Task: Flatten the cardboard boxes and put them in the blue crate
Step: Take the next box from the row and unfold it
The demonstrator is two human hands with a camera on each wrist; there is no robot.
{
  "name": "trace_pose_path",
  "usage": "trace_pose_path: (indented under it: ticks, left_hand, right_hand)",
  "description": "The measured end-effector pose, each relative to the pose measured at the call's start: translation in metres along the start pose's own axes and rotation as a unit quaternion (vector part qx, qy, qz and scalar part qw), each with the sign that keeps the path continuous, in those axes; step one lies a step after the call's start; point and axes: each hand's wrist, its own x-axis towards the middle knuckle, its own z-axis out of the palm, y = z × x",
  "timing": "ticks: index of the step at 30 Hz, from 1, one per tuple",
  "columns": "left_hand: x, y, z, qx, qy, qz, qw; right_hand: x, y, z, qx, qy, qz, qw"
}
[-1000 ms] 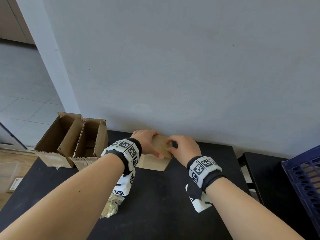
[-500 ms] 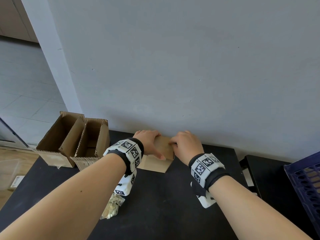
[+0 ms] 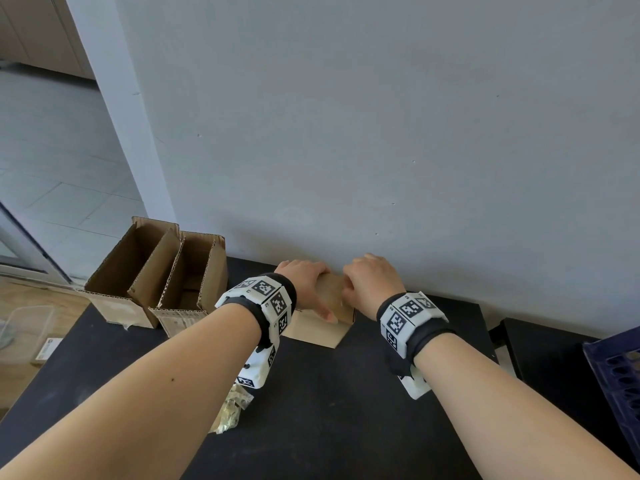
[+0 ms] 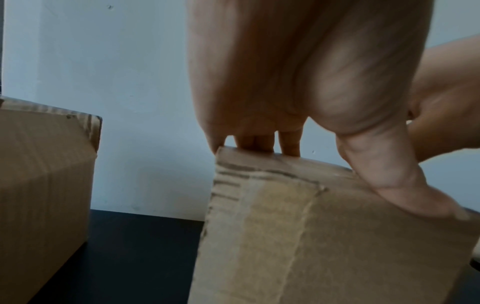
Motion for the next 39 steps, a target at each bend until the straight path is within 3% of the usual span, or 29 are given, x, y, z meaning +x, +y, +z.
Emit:
trace_pose_path:
  ticks: [3,7,11,13,16,22,26,30,39]
  left_hand:
    - [0.001,0.002,-0.002,0.008,-0.013,-0.001,1.0]
    - [0.001,0.002,-0.002,0.01,-0.018,-0.003,1.0]
    - [0.001,0.003,-0.003,0.008,-0.017,-0.008,1.0]
    - [0.0,0.004,-0.002,0.008,-0.018,-0.012,1.0]
    - [0.0,0.002,0.0,0.011,-0.021,-0.013,1.0]
    - [-0.002,0.003,0.0,0.012,-0.021,-0.015,1.0]
    - [-0.003,0.003,0.0,0.009,-0.025,-0.018,0.999]
    - [-0.003,0.003,0.001,0.01,-0.023,-0.018,1.0]
    - [-0.004,0.001,0.002,0.005,-0.023,-0.021,0.999]
  right_hand:
    - [-0.004,0.008,0.0,0.052,-0.011,0.008,0.999]
    - [-0.013,0.023,0.003,0.172,-0.037,0.077,0.981]
    - [-0.017,0.032,0.01,0.273,0.039,0.125,0.953]
    - [-0.017,0.031,0.013,0.31,0.04,0.124,0.942]
    - [-0.017,0.024,0.019,0.325,0.001,0.095,0.941]
    - [-0.02,0.022,0.024,0.357,0.057,0.112,0.925]
    - [-0.022,0.025,0.023,0.398,0.014,0.128,0.908]
    - [-0.023,0.026,0.024,0.454,-0.034,0.165,0.875]
    - [-0.026,0.023,0.02,0.553,-0.042,0.219,0.803]
